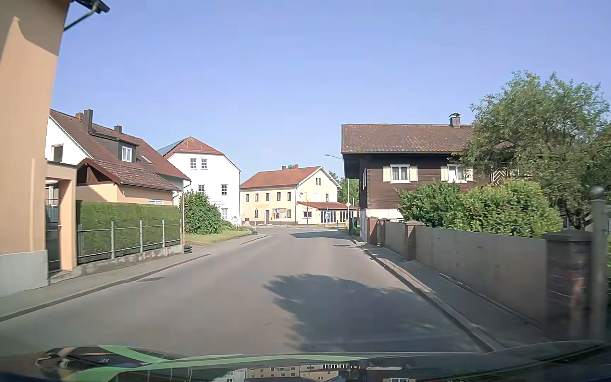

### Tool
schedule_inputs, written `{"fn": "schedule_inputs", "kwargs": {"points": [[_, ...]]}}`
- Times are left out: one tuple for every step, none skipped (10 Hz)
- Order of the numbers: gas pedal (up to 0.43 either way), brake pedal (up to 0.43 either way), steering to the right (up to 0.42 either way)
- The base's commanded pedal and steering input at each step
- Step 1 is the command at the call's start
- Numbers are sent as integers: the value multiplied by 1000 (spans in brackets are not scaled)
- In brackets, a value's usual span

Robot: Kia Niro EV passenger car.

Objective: Follow the waypoints while adhering to traffic rules and regulations

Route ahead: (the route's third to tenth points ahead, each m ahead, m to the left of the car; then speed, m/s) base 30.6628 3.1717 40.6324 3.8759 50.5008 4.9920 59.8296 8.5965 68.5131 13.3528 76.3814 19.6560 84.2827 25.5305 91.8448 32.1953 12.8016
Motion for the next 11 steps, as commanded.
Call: {"fn": "schedule_inputs", "kwargs": {"points": [[0,0,-7],[0,0,-7],[0,0,-7],[0,0,-7],[0,0,-7],[0,0,-7],[0,0,-7],[0,0,-7],[0,0,-6],[0,0,-7],[0,24,-6]]}}
